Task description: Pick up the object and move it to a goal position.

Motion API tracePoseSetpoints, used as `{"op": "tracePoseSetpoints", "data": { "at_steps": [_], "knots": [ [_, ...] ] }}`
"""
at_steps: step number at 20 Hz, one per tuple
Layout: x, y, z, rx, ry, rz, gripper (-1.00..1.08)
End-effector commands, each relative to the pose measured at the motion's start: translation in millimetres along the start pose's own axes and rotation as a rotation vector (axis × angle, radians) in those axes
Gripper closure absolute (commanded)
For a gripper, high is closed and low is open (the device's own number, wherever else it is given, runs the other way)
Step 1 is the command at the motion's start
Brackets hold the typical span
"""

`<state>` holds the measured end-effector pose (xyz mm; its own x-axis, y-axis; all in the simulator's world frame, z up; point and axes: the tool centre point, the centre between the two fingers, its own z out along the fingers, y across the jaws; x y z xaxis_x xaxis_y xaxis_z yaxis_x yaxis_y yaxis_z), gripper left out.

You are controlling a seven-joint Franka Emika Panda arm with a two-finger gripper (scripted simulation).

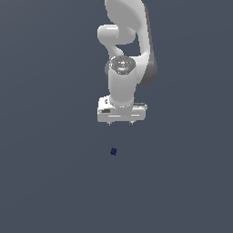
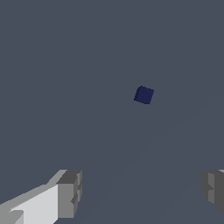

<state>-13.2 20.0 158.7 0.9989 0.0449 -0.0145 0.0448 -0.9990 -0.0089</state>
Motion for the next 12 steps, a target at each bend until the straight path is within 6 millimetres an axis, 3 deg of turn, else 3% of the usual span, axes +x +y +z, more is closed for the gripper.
{"op": "tracePoseSetpoints", "data": {
  "at_steps": [1, 12],
  "knots": [
    [0, 0, 0, 0.000, 0.000, 0.000, -0.92],
    [1, -21, -9, 0.010, 0.000, -0.043, -0.92]
  ]
}}
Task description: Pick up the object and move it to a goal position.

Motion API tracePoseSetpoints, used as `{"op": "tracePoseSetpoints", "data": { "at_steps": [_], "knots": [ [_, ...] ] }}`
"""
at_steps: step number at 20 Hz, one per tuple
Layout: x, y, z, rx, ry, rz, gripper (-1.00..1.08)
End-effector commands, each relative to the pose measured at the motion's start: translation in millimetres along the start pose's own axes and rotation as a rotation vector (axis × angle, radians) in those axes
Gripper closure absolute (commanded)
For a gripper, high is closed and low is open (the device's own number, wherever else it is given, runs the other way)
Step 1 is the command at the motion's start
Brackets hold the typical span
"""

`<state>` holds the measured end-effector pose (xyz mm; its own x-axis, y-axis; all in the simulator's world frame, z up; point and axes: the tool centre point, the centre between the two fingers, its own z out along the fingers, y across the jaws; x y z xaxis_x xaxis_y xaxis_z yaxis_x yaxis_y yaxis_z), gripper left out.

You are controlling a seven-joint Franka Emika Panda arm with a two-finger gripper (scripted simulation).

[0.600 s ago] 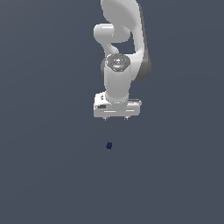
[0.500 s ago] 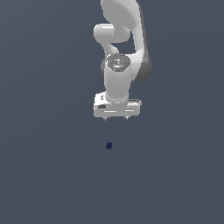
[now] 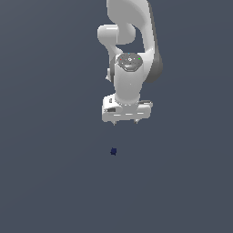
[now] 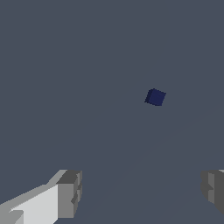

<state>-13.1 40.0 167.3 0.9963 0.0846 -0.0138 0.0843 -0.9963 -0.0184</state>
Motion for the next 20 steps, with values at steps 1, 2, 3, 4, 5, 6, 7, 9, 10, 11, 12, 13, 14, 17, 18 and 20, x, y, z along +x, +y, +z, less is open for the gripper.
{"op": "tracePoseSetpoints", "data": {
  "at_steps": [1, 2, 3, 4, 5, 6, 7, 9, 10, 11, 12, 13, 14, 17, 18, 20],
  "knots": [
    [0, -1, 0, 0.000, 0.000, -0.002, -0.92],
    [0, 0, 0, 0.000, 0.000, 0.000, -0.92],
    [1, 1, 1, 0.000, 0.000, 0.003, -0.92],
    [1, 1, 1, 0.000, 0.000, 0.006, -0.92],
    [3, 2, 2, 0.000, 0.000, 0.010, -0.92],
    [4, 2, 4, 0.000, 0.000, 0.016, -0.92],
    [6, 3, 6, 0.000, 0.001, 0.022, -0.92],
    [10, 6, 10, 0.000, 0.001, 0.039, -0.92],
    [13, 8, 12, 0.000, 0.002, 0.050, -0.92],
    [16, 10, 15, 0.000, 0.002, 0.061, -0.92],
    [19, 12, 19, 0.000, 0.003, 0.074, -0.92],
    [22, 14, 22, -0.001, 0.003, 0.087, -0.92],
    [25, 17, 26, -0.001, 0.004, 0.102, -0.92],
    [37, 26, 41, -0.003, 0.006, 0.153, -0.92],
    [41, 30, 47, -0.004, 0.007, 0.173, -0.92],
    [49, 37, 58, -0.006, 0.009, 0.211, -0.92]
  ]
}}
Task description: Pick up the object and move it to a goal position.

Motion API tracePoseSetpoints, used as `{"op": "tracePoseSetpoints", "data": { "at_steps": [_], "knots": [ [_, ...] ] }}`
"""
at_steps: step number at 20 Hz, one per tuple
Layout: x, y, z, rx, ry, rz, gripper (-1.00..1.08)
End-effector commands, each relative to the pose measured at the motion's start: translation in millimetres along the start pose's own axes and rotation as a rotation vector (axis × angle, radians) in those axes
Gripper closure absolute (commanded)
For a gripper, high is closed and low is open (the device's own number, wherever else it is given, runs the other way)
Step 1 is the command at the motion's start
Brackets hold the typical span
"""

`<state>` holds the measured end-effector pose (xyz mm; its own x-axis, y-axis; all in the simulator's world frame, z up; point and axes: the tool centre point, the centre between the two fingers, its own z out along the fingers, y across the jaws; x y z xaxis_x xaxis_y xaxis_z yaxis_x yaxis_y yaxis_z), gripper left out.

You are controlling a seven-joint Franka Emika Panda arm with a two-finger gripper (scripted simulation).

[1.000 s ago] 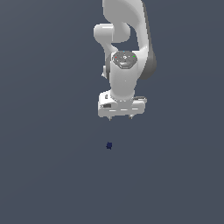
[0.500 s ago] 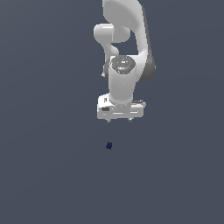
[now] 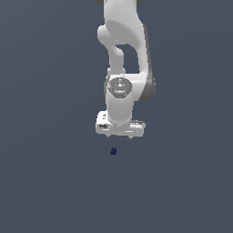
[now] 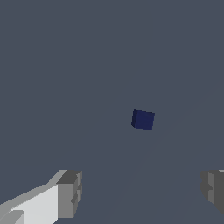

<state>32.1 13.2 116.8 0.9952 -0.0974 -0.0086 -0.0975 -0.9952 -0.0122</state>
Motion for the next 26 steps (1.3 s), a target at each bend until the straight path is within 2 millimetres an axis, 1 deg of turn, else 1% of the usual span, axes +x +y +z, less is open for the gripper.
{"op": "tracePoseSetpoints", "data": {
  "at_steps": [1, 6, 11, 19, 22, 26],
  "knots": [
    [11, 7, 14, -0.003, 0.002, 0.046, -0.92],
    [26, 17, 37, -0.008, 0.006, 0.114, -0.92],
    [33, 24, 50, -0.011, 0.009, 0.152, -0.92],
    [34, 25, 56, -0.011, 0.008, 0.158, -0.92],
    [34, 25, 65, -0.011, 0.009, 0.159, -0.92],
    [34, 26, 87, -0.011, 0.009, 0.160, -0.92]
  ]
}}
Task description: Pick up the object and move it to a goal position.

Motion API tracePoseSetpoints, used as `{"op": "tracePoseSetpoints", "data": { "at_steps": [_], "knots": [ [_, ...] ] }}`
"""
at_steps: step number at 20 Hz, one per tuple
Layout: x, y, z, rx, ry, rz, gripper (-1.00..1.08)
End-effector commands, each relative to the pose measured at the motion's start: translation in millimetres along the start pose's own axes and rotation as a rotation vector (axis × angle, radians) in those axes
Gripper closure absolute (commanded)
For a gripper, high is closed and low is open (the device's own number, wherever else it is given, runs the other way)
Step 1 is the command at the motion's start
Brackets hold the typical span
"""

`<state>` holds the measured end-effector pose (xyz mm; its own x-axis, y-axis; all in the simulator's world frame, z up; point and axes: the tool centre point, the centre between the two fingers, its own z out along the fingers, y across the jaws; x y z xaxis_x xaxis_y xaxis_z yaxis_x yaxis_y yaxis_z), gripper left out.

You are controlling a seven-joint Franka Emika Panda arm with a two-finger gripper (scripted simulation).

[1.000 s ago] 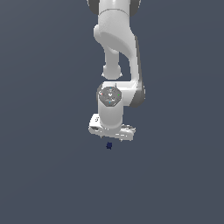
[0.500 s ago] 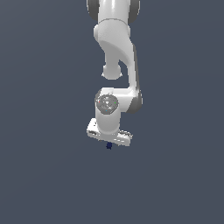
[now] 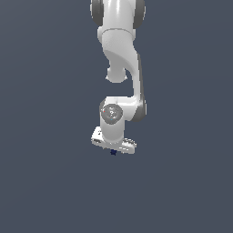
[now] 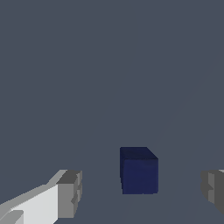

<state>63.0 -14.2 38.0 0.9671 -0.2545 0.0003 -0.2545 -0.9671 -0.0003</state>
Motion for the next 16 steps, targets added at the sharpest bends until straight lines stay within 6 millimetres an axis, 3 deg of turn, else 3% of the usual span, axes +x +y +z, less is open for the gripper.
{"op": "tracePoseSetpoints", "data": {
  "at_steps": [1, 8, 9, 16],
  "knots": [
    [-1, 0, 13, 0.000, -0.001, 0.001, -0.92],
    [1, 0, 25, 0.000, 0.000, 0.002, -0.92],
    [1, 0, 25, 0.000, 0.000, 0.002, 1.08],
    [1, 0, 25, 0.000, 0.000, 0.002, 1.08]
  ]
}}
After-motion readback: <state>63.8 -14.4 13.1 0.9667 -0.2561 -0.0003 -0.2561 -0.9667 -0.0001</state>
